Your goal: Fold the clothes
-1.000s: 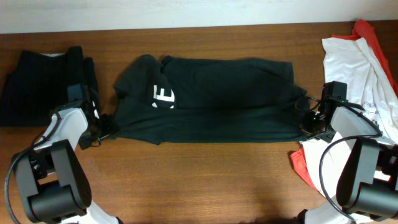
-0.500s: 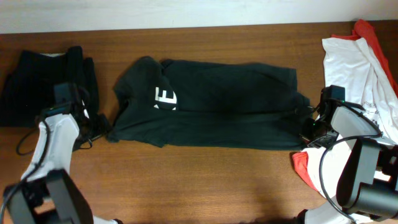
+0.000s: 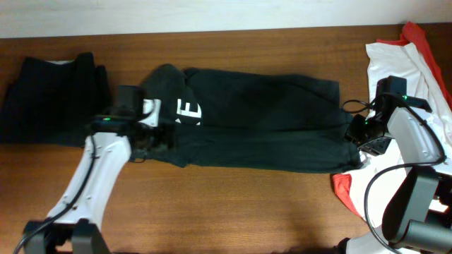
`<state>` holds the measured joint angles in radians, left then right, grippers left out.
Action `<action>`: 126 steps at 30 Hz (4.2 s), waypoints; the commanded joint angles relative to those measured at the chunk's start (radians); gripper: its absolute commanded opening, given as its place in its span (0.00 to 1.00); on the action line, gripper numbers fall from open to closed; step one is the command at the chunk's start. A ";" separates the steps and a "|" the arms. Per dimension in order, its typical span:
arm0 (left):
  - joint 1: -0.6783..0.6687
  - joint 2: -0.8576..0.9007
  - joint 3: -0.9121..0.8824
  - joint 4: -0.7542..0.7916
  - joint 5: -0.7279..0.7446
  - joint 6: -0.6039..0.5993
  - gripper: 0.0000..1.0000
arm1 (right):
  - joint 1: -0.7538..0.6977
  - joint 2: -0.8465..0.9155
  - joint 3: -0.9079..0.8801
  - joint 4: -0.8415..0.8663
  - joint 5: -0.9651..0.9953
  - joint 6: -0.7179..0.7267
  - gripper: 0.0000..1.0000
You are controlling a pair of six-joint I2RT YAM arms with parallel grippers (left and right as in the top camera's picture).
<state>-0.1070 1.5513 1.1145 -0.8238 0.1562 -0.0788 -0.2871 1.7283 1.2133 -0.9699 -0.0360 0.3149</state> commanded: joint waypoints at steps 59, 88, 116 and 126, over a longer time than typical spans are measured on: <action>-0.290 0.289 -0.022 -0.014 -0.251 0.027 0.20 | -0.001 -0.018 0.014 -0.010 -0.013 0.008 0.51; -0.239 0.324 0.255 -0.055 -0.294 0.027 0.49 | -0.001 -0.018 0.014 -0.003 -0.013 0.008 0.52; 0.168 0.407 0.253 0.007 -0.200 -0.002 0.38 | -0.001 -0.018 0.014 -0.002 -0.013 0.008 0.56; 0.218 0.457 0.264 0.063 -0.290 -0.084 0.01 | -0.001 -0.018 0.014 -0.006 -0.013 0.008 0.56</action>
<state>0.0658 2.0106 1.3655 -0.7670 -0.0811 -0.0814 -0.2871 1.7275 1.2137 -0.9733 -0.0467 0.3149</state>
